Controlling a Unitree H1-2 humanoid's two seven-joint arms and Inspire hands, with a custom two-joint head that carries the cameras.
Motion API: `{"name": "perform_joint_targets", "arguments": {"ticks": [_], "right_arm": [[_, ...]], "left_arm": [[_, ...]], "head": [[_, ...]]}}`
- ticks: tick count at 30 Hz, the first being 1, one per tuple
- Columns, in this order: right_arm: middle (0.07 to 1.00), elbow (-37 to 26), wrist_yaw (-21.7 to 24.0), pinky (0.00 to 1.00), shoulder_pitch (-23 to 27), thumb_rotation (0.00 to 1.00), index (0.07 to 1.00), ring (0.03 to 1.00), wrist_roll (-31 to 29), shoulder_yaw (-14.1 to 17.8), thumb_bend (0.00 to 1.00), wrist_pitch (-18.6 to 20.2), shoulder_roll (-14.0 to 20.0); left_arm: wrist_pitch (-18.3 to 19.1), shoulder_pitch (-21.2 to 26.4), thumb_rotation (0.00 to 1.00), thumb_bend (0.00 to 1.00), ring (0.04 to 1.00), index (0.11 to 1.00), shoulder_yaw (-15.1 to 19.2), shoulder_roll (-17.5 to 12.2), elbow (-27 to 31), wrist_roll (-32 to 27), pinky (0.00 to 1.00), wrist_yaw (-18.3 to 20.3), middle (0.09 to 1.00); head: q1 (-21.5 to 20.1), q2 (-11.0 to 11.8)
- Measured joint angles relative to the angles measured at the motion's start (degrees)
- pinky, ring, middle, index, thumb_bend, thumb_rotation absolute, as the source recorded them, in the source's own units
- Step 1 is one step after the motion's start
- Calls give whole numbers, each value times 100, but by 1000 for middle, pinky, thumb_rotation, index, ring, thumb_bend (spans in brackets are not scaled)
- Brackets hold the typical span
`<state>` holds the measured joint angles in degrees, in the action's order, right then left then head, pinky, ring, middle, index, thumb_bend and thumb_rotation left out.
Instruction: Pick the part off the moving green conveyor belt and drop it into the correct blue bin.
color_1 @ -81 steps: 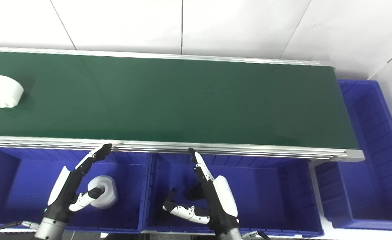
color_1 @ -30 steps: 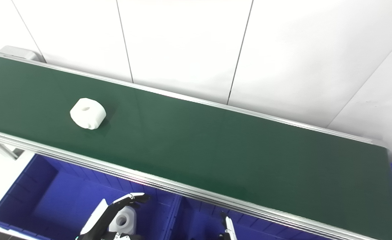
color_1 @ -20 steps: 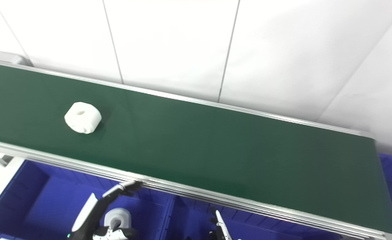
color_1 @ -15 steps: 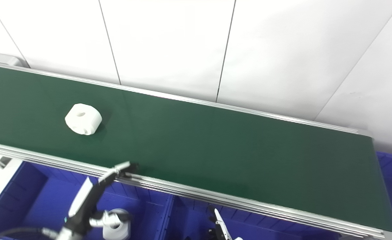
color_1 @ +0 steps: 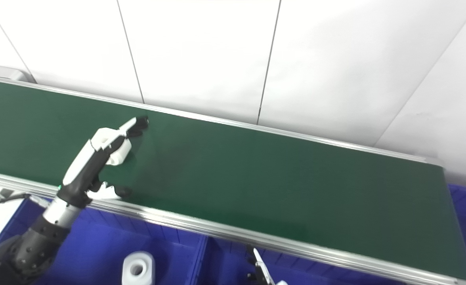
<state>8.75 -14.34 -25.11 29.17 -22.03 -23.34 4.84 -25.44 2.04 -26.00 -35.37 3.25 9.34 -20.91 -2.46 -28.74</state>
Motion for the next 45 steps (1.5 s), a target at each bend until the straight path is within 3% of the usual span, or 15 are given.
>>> {"name": "perform_joint_targets", "arguments": {"ticks": [4, 9, 13, 19, 20, 25, 29, 41, 45], "right_arm": [[947, 148, -87, 726, 81, 616, 970, 889, -102, -95, 749, -10, 95], [966, 358, -322, 777, 221, 626, 986, 920, -180, -320, 748, -14, 287], [976, 407, -468, 768, 358, 631, 992, 927, -298, -459, 737, -16, 408], [989, 479, -495, 752, 381, 623, 993, 930, -401, -487, 744, -31, 449], [993, 479, -495, 759, 385, 626, 997, 936, -419, -500, 744, -31, 456], [988, 485, -496, 758, 389, 629, 1000, 941, -491, -520, 746, -31, 481], [985, 484, -536, 717, 399, 633, 1000, 918, -483, -524, 757, -32, 486], [971, 476, -801, 783, 423, 667, 1000, 928, -516, -716, 790, -32, 546], [969, 427, -870, 728, 422, 667, 1000, 906, -518, -774, 790, -32, 595]], "left_arm": [[3, 189, 786, 710, 944, 949, 339, 82, -138, 33, 894, 529, 958], [128, 560, 730, 719, 959, 965, 851, 210, -191, 409, 906, 1207, 982], [214, 873, 671, 736, 950, 957, 1163, 308, -386, 587, 896, 1621, 974], [536, 1094, 609, 760, 954, 969, 1353, 412, -710, 1018, 870, 2136, 993], [589, 1125, 561, 768, 949, 972, 1383, 413, -737, 1096, 866, 2203, 992], [943, 1409, 389, 816, 945, 968, 1394, 413, -1064, 1405, 882, 2651, 990], [992, 1636, 289, 861, 951, 944, 1331, 413, -1365, 1595, 913, 2922, 979], [1256, 1915, 157, 930, 972, 931, 1043, 448, -2044, 1927, 967, 3613, 987], [1258, 1935, 158, 955, 978, 922, 951, 506, -2355, 1989, 970, 3673, 994]], "head": [[604, 254], [896, 421], [923, 448], [958, 440], [976, 440], [1002, 422], [1020, 387], [1125, 150], [1196, 88]]}}
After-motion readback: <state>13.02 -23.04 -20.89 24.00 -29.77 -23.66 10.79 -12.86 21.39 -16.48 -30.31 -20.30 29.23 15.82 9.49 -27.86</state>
